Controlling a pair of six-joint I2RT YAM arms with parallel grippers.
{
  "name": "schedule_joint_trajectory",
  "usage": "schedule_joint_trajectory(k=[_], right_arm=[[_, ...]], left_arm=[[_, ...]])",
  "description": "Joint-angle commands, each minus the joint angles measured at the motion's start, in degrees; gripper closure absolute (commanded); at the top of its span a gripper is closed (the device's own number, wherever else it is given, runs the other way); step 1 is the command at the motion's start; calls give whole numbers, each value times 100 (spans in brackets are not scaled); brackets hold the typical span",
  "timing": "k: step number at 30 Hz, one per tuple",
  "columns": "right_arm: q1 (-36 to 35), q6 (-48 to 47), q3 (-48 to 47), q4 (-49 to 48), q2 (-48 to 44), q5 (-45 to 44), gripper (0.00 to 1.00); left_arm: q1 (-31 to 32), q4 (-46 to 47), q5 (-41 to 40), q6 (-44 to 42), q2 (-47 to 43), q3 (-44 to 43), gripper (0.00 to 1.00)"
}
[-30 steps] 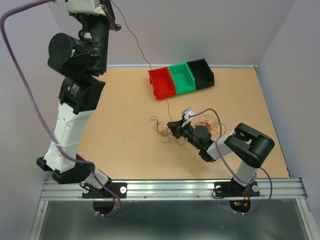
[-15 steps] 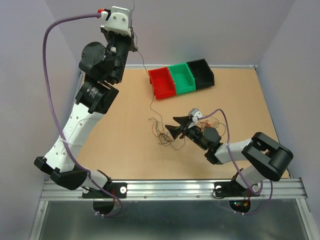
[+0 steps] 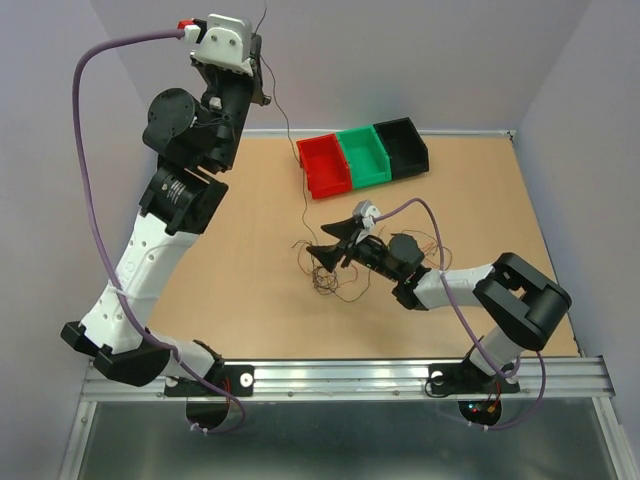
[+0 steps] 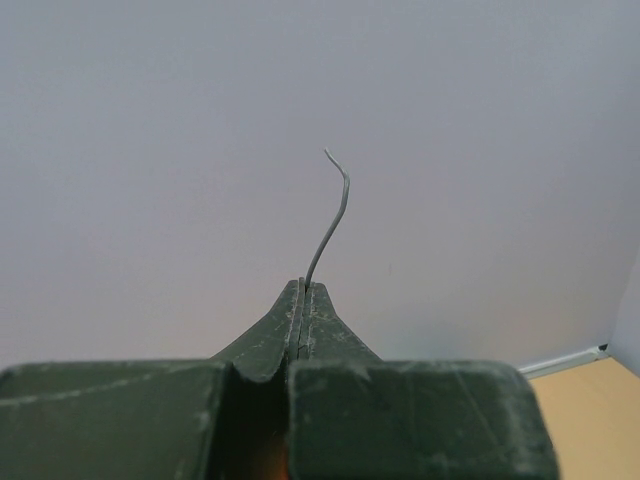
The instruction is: Untangle the cables
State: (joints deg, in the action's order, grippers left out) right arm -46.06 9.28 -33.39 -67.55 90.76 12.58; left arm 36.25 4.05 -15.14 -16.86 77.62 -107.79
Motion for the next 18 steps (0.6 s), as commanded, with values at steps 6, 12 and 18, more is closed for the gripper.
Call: schedule_joint_trajectory(k=[6,12,18], right_arm=[[1,434,-273,84,99,456,35],[1,680,-458,198,389,1043,50],[-8,812,-739,251,452,1440,98]], left_arm=[[-21,175,-95,-89,-19,-427,100],[-22,166,-147,-98,51,-506,100],[-30,210,-77,-89,51,-112,100]])
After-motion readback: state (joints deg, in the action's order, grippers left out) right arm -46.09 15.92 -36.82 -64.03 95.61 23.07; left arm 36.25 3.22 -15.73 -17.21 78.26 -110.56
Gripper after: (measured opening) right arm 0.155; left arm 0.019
